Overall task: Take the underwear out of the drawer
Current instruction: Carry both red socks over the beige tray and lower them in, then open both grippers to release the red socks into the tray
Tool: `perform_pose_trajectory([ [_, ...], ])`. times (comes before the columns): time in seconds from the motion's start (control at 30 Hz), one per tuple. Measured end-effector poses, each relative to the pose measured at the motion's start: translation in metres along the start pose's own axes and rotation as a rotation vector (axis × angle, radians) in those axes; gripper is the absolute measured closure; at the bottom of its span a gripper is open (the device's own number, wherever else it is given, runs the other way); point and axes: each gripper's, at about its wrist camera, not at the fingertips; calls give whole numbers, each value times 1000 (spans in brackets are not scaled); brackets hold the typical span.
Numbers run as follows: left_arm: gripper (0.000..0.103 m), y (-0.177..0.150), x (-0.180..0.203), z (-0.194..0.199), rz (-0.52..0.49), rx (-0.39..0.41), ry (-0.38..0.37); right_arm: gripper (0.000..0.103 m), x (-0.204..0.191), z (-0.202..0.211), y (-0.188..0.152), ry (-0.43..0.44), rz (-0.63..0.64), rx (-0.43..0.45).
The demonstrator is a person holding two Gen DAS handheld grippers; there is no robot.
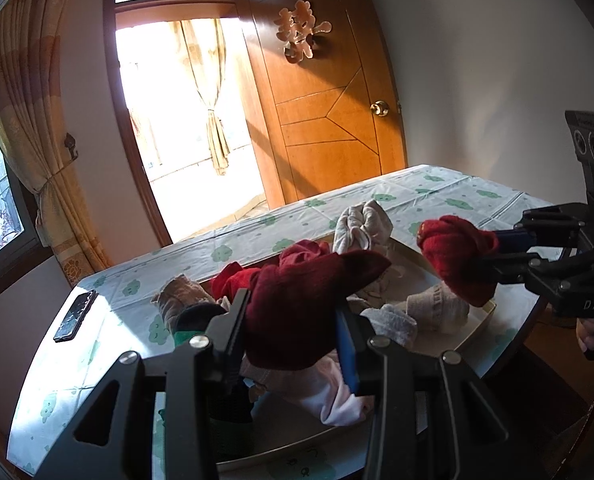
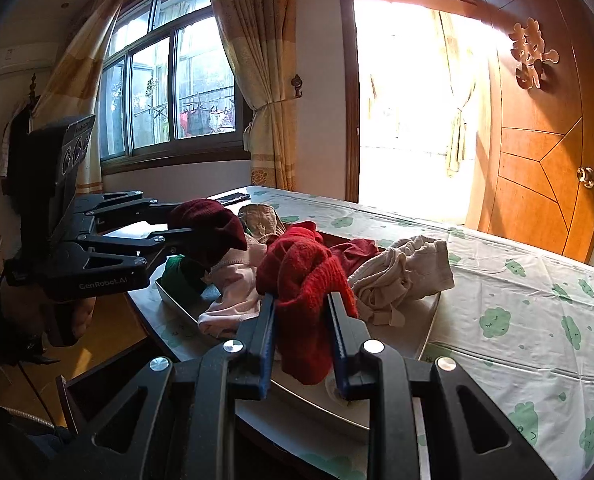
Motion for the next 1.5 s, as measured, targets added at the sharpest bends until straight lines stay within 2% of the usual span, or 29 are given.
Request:
perform_pose_trajectory([
  [0.23,65,12,5,-16,-16,-13,-3,77,21,-12,8,-18,-29,-14],
  [0.4,65,19,10,-34,-21,-47,-10,77,44,-30,15,-21,-94,-37],
  [0.7,64,9,23,-64,-29,-119,-18,77,75,-65,15,-31,-192,-106],
  [0.87,57,4,30,-75,-40,-160,-21,76,80,-80,8,-39,-221,-151],
  [0.93,51,3,32,-76,-42,-163,-23,75,82,-84,5,-38,-227,-165],
  [0.97,41,3,32,-75,-43,-158,-16,75,82,-85,5,-40,-230,-168],
  [1.0,30,3,33,-74,-45,-151,-6,73,82,-85,4,-42,-232,-164],
  [1.03,25,3,33,-71,-46,-142,1,70,84,-85,4,-42,-239,-163],
  [1.1,25,4,32,-67,-45,-134,-2,54,85,-84,3,-38,-254,-160],
  [1.17,23,4,31,-62,-44,-128,-1,45,83,-79,2,-39,-249,-146],
  [1.27,19,4,27,-51,-27,-110,-3,44,82,-70,1,-39,-261,-118],
  [1.4,15,0,19,-34,12,-92,-13,37,76,-55,-1,-55,-258,-78],
  [1.5,14,-6,13,-18,40,-85,-22,37,65,-40,-3,-56,-259,-55],
])
Point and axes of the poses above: each gripper's, at about its wrist camera, not at the fingertips, and z roughly against the way its jaws point, x to its right, y to its top, and after that the axes turned 12 degrees about y, right-handed
